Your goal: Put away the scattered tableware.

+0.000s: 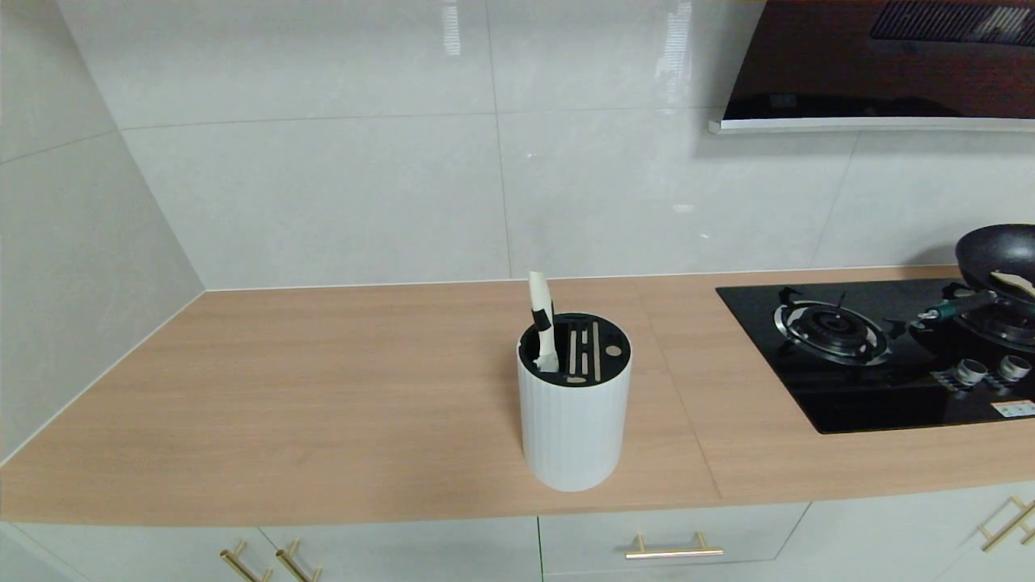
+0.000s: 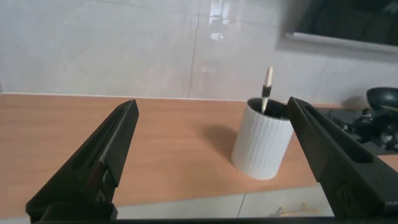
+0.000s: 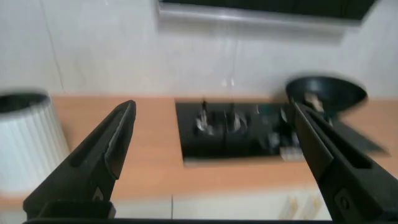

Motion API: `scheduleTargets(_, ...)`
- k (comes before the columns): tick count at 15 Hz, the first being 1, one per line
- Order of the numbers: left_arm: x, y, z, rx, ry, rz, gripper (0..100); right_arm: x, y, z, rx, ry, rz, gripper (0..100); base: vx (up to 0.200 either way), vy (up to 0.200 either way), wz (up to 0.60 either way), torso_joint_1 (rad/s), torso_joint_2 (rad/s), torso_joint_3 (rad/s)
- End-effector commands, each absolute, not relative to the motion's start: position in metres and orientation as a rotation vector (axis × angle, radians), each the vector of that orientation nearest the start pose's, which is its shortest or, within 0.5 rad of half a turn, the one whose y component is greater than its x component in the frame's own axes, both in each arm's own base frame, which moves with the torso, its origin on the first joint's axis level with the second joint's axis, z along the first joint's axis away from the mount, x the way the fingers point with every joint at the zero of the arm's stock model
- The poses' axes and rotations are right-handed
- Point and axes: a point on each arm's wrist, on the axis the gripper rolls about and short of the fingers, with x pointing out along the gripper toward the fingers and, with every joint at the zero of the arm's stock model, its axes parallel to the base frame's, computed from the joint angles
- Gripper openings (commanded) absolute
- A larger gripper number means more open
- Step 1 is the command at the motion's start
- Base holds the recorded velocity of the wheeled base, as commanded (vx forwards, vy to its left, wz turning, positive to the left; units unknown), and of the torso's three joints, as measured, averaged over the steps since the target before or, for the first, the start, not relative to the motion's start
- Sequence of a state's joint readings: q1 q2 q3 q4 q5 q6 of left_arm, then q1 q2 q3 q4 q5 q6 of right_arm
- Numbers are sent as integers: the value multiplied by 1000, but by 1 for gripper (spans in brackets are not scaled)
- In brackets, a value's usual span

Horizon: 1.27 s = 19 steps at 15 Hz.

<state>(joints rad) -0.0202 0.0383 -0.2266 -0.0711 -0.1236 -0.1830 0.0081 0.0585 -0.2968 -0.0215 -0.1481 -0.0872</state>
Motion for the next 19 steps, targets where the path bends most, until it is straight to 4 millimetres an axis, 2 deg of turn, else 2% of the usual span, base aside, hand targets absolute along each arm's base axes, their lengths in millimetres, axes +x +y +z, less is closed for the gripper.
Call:
scheduleTargets(1,-34,-1,114,-164,-188,-60,100,-45,-3,133,-62,-224,-159,100,0,0,0,0,0,0)
scheduleTargets(3,-23,0,87,-112,-115,1,100,-28,-4,102,-47,-188,-170,100,0,0,0,0,0,0)
scheduleTargets(6,-23,1,81,-59,-42,20,100,-25,-3,93,-14,-166,-157,100,0,0,0,0,0,0)
scheduleTargets(8,-23,1,75,26,3,21,100,-23,-3,81,-17,-55,-152,100,0,0,0,0,0,0)
scheduleTargets(10,-23,1,76,38,2,21,100,-23,-3,81,31,-53,-148,100,0,0,0,0,0,0)
scheduleTargets(12,-23,1,76,-6,0,21,100,-23,-1,75,12,7,-66,100,0,0,0,0,0,0)
scheduleTargets(19,-23,1,76,-5,0,21,100,-23,-1,76,-12,-3,-57,100,0,0,0,0,0,0)
